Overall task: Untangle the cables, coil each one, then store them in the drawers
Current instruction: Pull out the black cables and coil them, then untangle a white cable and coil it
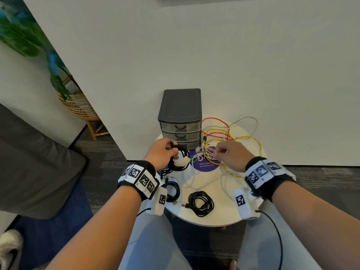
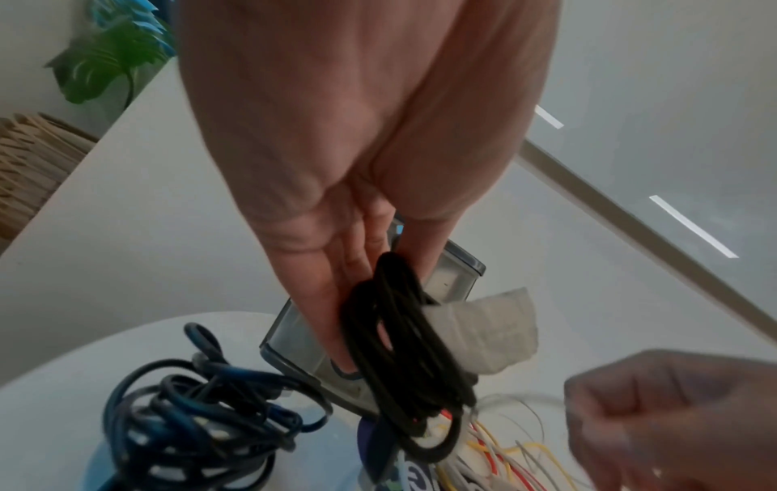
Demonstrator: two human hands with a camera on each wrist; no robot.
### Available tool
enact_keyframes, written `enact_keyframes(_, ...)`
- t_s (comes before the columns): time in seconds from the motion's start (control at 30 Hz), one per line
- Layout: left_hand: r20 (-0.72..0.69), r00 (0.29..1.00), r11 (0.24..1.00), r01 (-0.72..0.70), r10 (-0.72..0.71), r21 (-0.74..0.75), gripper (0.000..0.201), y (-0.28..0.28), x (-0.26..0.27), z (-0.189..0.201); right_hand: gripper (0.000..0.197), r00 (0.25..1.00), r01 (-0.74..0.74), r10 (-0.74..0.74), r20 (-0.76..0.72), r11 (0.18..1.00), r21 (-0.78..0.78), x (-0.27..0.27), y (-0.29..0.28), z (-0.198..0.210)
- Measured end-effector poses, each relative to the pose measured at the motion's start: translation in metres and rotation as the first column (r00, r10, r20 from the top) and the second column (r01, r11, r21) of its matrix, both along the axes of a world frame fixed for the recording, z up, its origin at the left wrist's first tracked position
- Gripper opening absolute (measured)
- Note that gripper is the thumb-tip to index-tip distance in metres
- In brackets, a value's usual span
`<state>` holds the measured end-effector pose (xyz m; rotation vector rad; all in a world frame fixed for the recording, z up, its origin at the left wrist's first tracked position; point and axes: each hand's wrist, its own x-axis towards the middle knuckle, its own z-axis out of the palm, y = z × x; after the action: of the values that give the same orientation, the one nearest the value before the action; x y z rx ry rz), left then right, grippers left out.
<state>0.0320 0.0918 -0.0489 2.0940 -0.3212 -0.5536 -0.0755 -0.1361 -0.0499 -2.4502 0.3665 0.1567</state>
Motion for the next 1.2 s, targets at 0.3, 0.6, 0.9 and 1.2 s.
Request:
enact_keyframes(0.3, 0.106, 0.980, 0.953, 0.137, -0.171, 0.270, 0.012, -0.025, 0.005, -0.008, 0.024, 0.939, 0.104, -0.213, 0.271, 0.924, 0.368, -0.022, -0.043, 0.060)
enact_keyframes(0.6, 0.140, 0.970, 0.906, 0.130, -0.201, 0.402, 0.017, -0.040, 0.004, -0.012, 0.022, 0.990, 0.004, -0.002, -0.142, 1.000, 0.013, -0.019, -0.020, -0.002)
enact_keyframes(0.9, 0.111, 0.974, 0.901, 0.134, -0.195, 0.413, 0.018, -0.040, 0.012, -0.017, 0.058, 0.972, -0.004, -0.089, -0.219, 0.920, -0.392, -0.011, 0.017, -0.045)
enact_keyframes(1.2, 0.138, 0.983, 0.914, 0.054, -0.119, 0.402, 0.020, -0.033, 0.019, -0.022, 0.017, 0.982, 0.186, -0.186, 0.001, 0.982, -0.019, -0.010, -0.012, -0.027)
